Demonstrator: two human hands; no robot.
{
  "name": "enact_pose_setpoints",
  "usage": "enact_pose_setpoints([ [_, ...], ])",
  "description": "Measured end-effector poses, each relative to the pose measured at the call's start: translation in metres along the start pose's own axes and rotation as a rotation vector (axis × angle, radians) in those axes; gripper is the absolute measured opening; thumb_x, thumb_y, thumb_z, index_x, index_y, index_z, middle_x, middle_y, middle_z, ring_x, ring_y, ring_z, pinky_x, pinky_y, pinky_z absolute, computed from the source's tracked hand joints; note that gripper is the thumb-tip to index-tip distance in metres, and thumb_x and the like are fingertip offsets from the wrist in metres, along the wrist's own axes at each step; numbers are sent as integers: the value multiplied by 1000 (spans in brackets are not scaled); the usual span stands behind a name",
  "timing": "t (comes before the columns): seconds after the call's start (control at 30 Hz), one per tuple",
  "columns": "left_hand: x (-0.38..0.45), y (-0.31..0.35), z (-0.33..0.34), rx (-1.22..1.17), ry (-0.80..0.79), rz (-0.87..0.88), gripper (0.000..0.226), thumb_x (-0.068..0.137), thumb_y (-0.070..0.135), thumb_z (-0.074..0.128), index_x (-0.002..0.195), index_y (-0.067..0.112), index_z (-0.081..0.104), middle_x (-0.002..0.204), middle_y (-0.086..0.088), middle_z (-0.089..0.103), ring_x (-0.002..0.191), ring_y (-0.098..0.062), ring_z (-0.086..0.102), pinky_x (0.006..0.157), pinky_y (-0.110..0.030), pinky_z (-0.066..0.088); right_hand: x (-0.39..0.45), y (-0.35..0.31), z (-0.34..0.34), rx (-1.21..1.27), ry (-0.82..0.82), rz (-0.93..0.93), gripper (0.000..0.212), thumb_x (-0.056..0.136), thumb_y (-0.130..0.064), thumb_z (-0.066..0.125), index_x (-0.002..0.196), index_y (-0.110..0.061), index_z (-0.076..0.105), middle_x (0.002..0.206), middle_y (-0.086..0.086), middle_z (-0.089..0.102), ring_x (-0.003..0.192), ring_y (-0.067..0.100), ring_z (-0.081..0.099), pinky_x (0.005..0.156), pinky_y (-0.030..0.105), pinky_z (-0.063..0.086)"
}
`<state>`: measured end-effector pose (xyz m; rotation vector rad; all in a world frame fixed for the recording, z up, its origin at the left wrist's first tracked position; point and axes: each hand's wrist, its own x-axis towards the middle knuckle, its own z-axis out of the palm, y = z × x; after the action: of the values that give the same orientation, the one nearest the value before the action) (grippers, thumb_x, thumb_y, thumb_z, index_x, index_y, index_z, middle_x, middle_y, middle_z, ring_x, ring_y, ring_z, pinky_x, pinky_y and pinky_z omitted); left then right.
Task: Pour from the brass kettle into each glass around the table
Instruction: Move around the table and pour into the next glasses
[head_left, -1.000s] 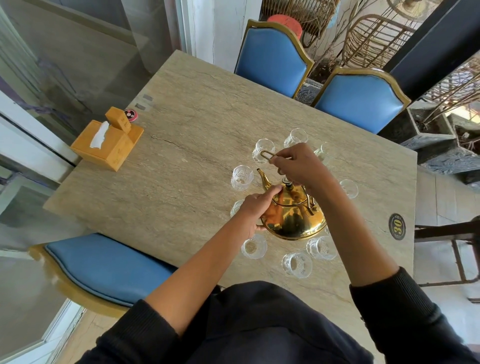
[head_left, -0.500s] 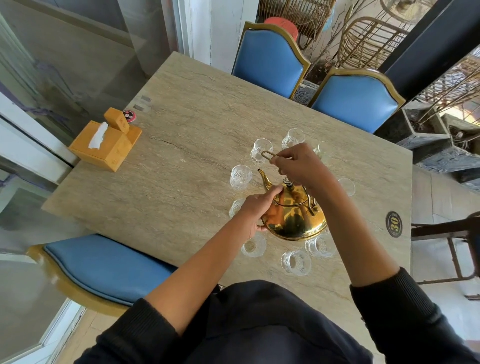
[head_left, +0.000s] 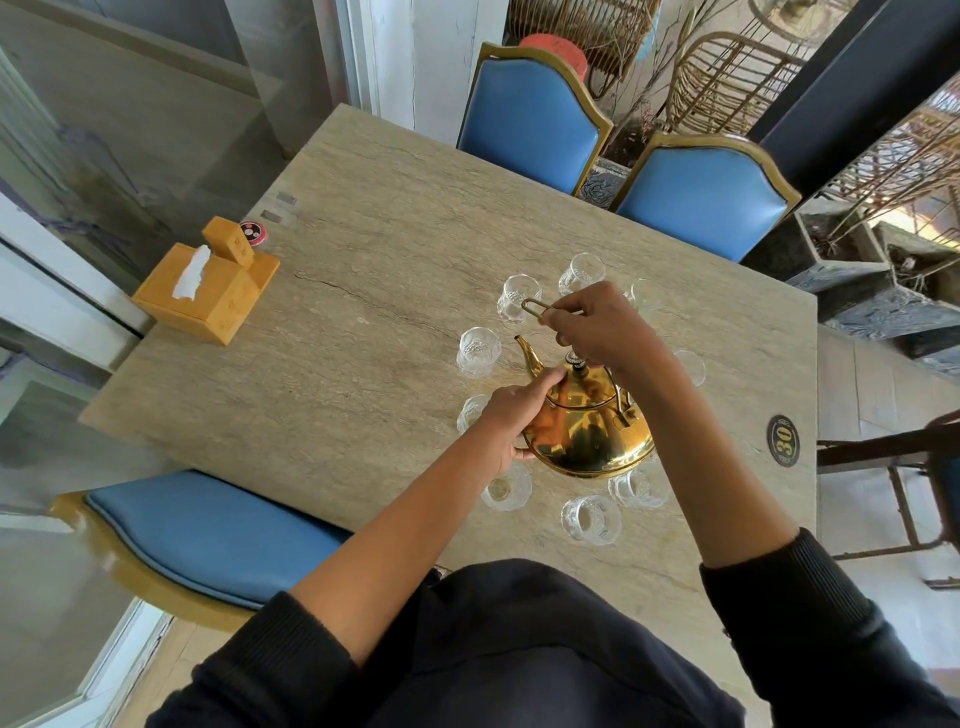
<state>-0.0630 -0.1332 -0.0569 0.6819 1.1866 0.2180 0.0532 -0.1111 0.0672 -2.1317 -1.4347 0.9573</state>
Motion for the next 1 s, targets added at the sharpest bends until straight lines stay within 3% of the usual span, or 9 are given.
enact_pose_setpoints([
  [0.13,1,0,0,-4,-2,-4,76,83,74,74,130,15,68,120,-9,76,108,-26,72,95,-50,57,0,-2,0,2,8,0,26,96,-19,61,102,1,76,67,5,64,47,12,47,42,23,38],
  [0.5,2,2,-3,7,-4,2,73,86,73,72,127,14,69,119,-11,76,111,-28,72,85,-45,56,3,-4,2,-29,4,-7,25,96,-19,60,101,0,76,64,2,62,45,13,48,37,19,37],
  [0.77,1,4,-7,-4,-5,0,71,86,73,73,127,15,69,115,-10,76,111,-28,72,82,-43,55,4,-6,4,-26,17,-16,25,95,-20,61,98,-1,77,64,4,64,48,15,49,43,24,39],
  [1.0,1,5,-9,1,-7,2,73,85,74,73,127,14,69,111,-9,77,110,-28,72,86,-44,56,4,-9,4,-28,23,-8,24,95,-18,60,98,-1,77,63,2,63,46,13,49,40,21,37],
])
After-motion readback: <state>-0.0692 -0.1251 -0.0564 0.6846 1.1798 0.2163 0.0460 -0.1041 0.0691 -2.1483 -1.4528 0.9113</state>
